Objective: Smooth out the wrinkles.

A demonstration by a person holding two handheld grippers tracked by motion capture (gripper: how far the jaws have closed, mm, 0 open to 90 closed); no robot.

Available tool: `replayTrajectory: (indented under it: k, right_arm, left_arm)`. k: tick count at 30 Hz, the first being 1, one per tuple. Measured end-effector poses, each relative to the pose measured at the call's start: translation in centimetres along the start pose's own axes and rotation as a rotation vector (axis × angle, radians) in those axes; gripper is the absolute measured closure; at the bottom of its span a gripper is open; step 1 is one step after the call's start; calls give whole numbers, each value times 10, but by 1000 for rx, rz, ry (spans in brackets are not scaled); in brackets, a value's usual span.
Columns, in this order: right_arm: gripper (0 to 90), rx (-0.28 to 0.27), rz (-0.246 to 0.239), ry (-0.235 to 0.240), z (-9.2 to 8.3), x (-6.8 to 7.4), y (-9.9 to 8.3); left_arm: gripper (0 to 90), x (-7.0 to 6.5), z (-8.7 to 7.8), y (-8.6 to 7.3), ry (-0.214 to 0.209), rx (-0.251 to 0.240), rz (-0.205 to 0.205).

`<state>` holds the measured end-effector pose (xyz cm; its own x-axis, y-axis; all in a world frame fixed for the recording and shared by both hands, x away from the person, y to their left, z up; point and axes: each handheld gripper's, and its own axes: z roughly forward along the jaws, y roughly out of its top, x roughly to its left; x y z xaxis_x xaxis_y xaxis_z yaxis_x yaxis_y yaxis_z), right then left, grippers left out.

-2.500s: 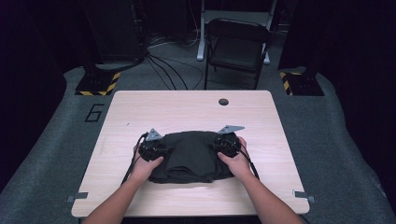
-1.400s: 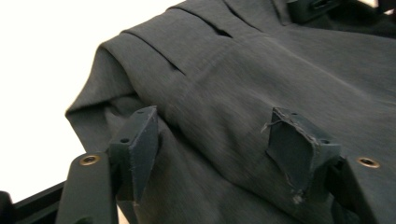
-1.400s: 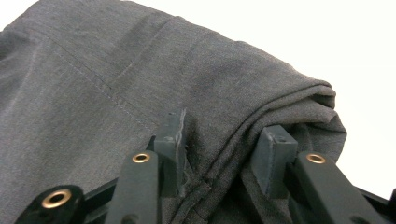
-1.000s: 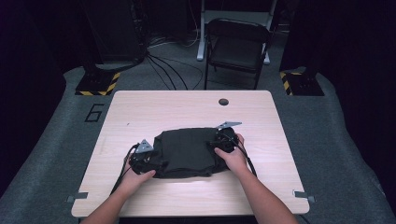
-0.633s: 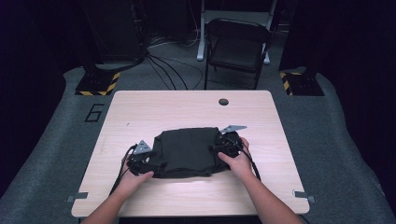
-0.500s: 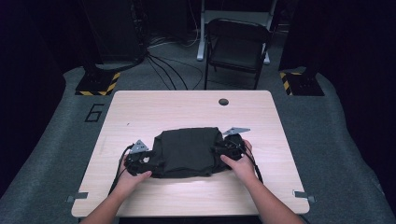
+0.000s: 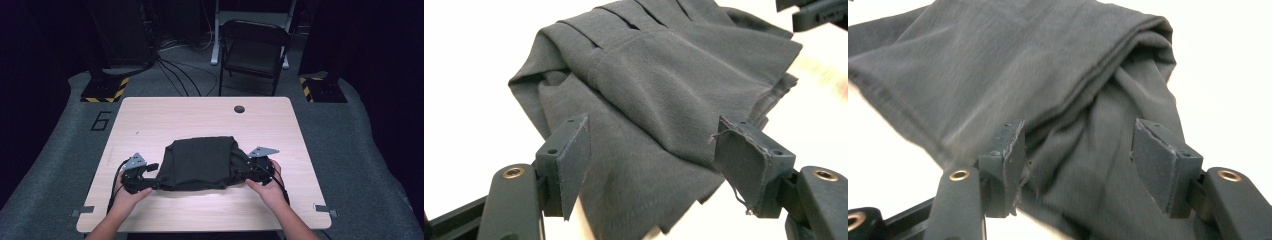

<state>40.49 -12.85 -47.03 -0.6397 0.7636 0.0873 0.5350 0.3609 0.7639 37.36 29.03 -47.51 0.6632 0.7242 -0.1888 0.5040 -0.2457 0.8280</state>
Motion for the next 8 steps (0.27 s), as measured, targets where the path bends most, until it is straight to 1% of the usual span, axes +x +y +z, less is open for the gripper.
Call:
replayTrajectory:
  k: [3,4,5,6,7,8]
  right_arm:
    - [386,-16,-3,-2,-10,-1,-9]
    - [386,-19,-3,-7,-12,-1,-11]
    - [386,-23,-7,-15,-13,-2,-12]
    - [386,-25,-7,-23,-13,-3,-12]
    - [386,-28,3,-28,-13,-3,-12]
    - [386,-37,0,-31,-13,-4,-12]
  left_arm:
    - [315,3,-9,-2,6,-20,-34]
    - [318,5,-11,-2,13,-21,-28]
    - [320,5,-12,-3,21,-25,-39]
    - [320,8,-12,-3,34,-24,-22]
    - [320,8,-12,-3,42,-25,-36]
    - [320,9,-12,-3,45,-30,-43]
